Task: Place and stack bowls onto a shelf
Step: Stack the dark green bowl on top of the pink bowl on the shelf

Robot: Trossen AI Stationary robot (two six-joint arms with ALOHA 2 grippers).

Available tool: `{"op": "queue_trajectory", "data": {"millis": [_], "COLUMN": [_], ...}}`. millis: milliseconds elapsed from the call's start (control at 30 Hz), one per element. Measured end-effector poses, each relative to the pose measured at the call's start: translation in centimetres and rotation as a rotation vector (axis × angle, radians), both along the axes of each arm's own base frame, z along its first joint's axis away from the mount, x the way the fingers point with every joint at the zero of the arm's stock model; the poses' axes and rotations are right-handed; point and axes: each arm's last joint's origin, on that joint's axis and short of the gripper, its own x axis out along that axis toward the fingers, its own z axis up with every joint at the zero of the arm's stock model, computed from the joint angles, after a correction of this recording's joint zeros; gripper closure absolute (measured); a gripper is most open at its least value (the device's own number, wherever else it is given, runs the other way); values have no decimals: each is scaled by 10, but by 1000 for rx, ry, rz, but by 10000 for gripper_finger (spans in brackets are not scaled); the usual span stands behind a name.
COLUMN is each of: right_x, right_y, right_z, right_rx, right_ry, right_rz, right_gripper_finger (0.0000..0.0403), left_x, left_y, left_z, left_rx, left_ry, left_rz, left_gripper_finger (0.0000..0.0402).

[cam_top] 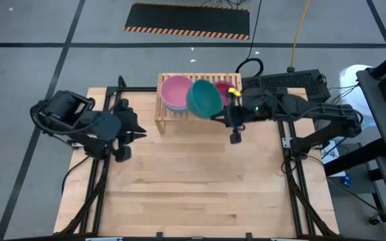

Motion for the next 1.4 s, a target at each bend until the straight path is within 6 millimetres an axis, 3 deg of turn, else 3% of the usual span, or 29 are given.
{"op": "queue_trajectory", "data": {"millis": [233, 467, 800, 1167, 1400], "right_x": [15, 52, 90, 117, 118], "right_y": [-17, -37, -69, -104, -104], "right_z": [44, 52, 27, -9, -23], "right_rx": [-80, -116, -147, -87, -23], "right_ry": [11, 106, 226, 279, 355], "right_rz": [-9, -22, -43, -2, 61], "right_gripper_finger": [403, 403, 403, 403, 403], "left_x": [6, -5, -35, -37, -41], "left_y": [0, 3, 16, 16, 18], "left_z": [-10, -31, -32, -33, -31], "left_rx": [17, 7, -33, -27, -34], "left_ry": [44, 111, 52, 52, 41], "left_rz": [8, 51, 162, 154, 157], "left_gripper_finger": [341, 341, 341, 341, 341]}}
